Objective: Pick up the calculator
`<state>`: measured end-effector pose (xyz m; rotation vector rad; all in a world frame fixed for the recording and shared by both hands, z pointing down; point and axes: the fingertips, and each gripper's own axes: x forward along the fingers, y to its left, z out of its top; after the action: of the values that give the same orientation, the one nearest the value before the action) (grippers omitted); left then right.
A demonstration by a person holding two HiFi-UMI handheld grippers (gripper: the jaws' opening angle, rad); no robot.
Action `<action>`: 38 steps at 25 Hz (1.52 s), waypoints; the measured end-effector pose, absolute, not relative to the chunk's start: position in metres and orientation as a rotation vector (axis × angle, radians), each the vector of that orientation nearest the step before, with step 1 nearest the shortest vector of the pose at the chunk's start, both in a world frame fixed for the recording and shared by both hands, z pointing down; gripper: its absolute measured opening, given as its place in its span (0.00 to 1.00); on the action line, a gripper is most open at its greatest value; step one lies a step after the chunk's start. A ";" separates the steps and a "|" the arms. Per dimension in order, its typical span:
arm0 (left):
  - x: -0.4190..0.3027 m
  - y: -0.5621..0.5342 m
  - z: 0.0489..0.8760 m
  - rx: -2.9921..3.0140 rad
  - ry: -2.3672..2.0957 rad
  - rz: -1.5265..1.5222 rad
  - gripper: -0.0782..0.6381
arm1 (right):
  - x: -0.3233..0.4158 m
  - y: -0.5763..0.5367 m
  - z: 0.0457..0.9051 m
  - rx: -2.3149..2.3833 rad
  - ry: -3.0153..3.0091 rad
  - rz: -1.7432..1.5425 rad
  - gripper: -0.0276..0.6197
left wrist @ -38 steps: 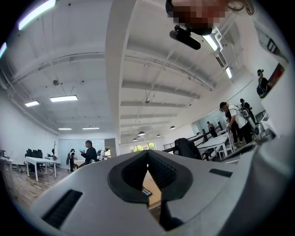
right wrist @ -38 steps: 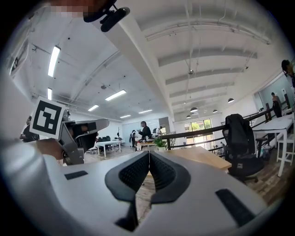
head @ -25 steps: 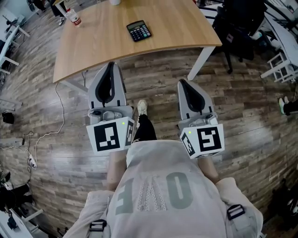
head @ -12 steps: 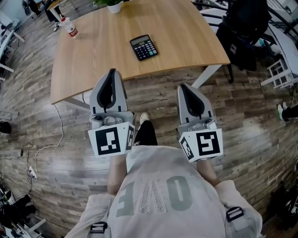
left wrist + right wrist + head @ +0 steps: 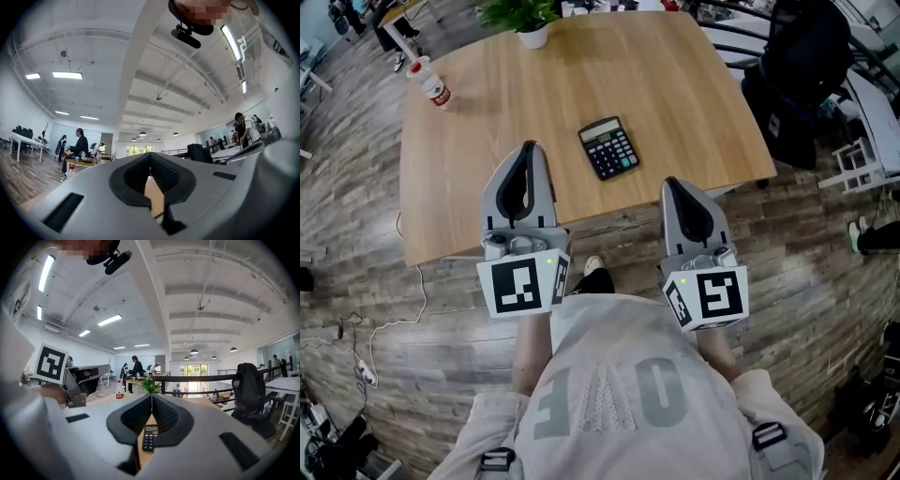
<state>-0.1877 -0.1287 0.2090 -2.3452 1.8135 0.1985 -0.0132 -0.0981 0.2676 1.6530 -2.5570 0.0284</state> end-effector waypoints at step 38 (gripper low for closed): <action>-0.151 -0.302 0.201 -2.247 1.944 0.061 0.12 | 0.018 -0.306 0.251 1.522 -2.725 0.053 0.07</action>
<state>-0.1507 -0.3020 0.2015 -2.2473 1.9443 0.0608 0.0176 -0.3062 0.2508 1.5219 -2.7254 0.0534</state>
